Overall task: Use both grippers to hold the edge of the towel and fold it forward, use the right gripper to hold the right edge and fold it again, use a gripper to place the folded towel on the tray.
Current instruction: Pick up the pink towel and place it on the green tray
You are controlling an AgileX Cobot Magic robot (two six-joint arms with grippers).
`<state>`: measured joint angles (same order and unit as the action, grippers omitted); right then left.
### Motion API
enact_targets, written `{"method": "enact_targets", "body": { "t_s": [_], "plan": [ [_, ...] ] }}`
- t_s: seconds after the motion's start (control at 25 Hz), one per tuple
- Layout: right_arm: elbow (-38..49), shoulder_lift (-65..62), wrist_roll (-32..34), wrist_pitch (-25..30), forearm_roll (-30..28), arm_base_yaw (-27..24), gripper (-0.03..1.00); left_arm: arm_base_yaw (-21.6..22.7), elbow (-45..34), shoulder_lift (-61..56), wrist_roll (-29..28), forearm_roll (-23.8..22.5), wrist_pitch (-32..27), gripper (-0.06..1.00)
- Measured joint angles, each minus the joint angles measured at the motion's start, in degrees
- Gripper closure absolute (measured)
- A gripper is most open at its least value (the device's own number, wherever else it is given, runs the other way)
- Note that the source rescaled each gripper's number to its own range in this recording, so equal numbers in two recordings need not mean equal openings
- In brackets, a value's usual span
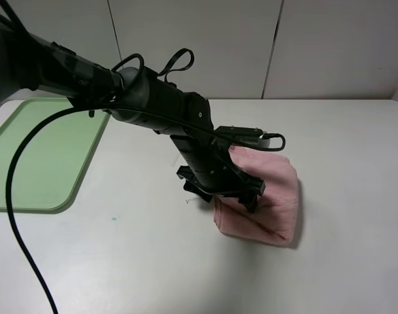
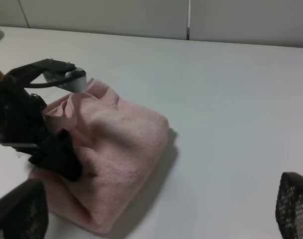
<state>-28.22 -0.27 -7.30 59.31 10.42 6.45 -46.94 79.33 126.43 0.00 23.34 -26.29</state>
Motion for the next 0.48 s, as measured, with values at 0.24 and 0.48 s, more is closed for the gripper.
{"method": "enact_targets", "body": {
  "t_s": [0.24,0.48],
  "plan": [
    [0.0,0.0,0.0,0.0,0.07,0.0,-0.03,-0.84,0.28,1.07,0.7,0.92,1.44,0.19],
    [0.0,0.0,0.0,0.0,0.02,0.0,-0.03,-0.84,0.46,1.72,0.7,1.45,2.2,0.48]
  ]
}}
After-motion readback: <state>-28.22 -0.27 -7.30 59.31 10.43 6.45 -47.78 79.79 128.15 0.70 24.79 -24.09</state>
